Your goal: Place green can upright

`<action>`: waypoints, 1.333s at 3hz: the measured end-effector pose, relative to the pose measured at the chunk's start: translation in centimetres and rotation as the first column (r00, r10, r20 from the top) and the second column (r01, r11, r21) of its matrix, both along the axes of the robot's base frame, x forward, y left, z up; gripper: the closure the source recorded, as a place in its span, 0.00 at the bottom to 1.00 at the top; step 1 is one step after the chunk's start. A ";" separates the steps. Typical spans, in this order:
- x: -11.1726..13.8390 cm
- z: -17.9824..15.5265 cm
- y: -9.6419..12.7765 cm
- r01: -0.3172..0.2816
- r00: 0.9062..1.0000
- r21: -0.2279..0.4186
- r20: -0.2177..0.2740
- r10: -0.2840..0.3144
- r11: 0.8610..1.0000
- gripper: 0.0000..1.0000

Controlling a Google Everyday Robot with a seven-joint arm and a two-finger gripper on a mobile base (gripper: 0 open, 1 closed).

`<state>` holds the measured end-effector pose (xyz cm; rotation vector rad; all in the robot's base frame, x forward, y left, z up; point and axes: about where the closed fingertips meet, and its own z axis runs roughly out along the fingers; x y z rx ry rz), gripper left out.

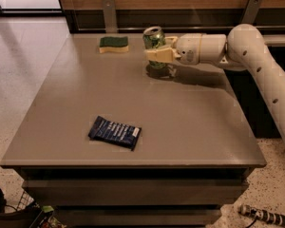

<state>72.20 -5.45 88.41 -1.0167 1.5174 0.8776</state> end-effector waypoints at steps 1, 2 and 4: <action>-0.1 -1.3 -0.1 -0.010 1.000 0.042 -0.026 0.011 0.999 1.00; 0.3 -3.1 -1.2 0.011 0.998 0.087 -0.066 -0.005 0.996 1.00; 0.4 -2.7 -1.6 0.019 0.997 0.098 -0.077 -0.012 0.995 0.64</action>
Offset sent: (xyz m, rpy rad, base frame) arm 0.0133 -0.0497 -0.0693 0.1703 0.1437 -0.0769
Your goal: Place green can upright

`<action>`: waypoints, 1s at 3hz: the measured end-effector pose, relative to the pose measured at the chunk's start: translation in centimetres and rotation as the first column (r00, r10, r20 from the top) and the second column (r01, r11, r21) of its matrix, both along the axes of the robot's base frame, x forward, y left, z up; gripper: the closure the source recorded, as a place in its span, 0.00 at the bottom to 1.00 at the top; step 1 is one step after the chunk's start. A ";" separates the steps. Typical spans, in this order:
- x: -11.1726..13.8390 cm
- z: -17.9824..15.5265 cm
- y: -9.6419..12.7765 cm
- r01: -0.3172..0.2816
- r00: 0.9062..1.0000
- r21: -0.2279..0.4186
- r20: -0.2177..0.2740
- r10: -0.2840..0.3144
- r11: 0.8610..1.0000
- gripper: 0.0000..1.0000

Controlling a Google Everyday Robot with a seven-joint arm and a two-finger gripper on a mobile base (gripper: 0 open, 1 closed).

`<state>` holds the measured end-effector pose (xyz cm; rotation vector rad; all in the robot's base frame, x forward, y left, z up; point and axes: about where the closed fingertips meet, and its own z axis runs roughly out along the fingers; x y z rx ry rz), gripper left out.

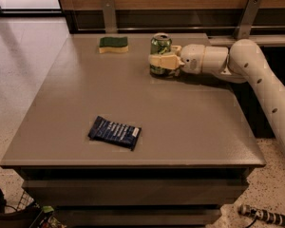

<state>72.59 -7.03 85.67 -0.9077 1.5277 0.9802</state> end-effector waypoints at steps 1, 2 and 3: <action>0.0 0.0 0.2 -0.002 1.000 0.000 0.000 0.002 1.000 0.33; 0.0 0.1 0.2 -0.003 1.000 0.000 0.000 0.003 1.000 0.10; 0.0 0.1 0.5 -0.007 1.000 0.001 -0.001 0.007 1.000 0.00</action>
Offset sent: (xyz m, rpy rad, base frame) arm 0.0000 0.0001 0.0005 0.0000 0.0000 0.0002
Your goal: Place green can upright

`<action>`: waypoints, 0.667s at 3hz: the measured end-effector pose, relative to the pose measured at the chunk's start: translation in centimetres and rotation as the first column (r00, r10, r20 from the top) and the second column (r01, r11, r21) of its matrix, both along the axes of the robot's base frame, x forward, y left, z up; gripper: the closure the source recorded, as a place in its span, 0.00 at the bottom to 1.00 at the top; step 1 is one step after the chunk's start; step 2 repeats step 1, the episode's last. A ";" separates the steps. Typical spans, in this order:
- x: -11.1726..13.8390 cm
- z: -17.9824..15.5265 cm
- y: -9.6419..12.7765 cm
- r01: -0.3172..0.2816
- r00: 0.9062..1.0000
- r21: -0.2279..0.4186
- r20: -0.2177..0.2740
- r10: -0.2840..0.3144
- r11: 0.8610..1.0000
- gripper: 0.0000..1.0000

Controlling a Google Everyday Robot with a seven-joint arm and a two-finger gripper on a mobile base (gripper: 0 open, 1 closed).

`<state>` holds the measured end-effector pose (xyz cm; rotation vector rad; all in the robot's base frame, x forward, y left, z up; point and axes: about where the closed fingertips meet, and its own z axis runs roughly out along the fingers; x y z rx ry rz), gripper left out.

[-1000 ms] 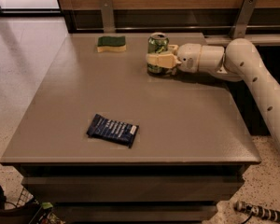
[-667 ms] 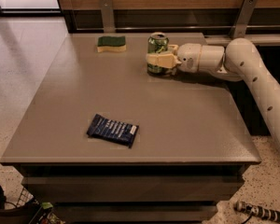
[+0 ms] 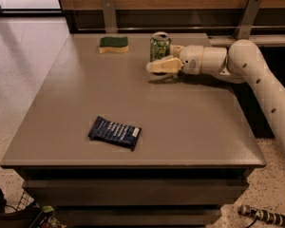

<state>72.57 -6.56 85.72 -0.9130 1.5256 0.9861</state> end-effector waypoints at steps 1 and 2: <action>0.0 0.0 0.0 0.000 1.000 0.000 0.000 0.000 1.000 0.00; 0.0 0.0 0.0 0.000 1.000 0.000 0.000 0.000 1.000 0.00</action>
Offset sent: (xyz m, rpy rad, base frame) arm 0.0000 0.0000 0.0000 0.0000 0.0000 0.0000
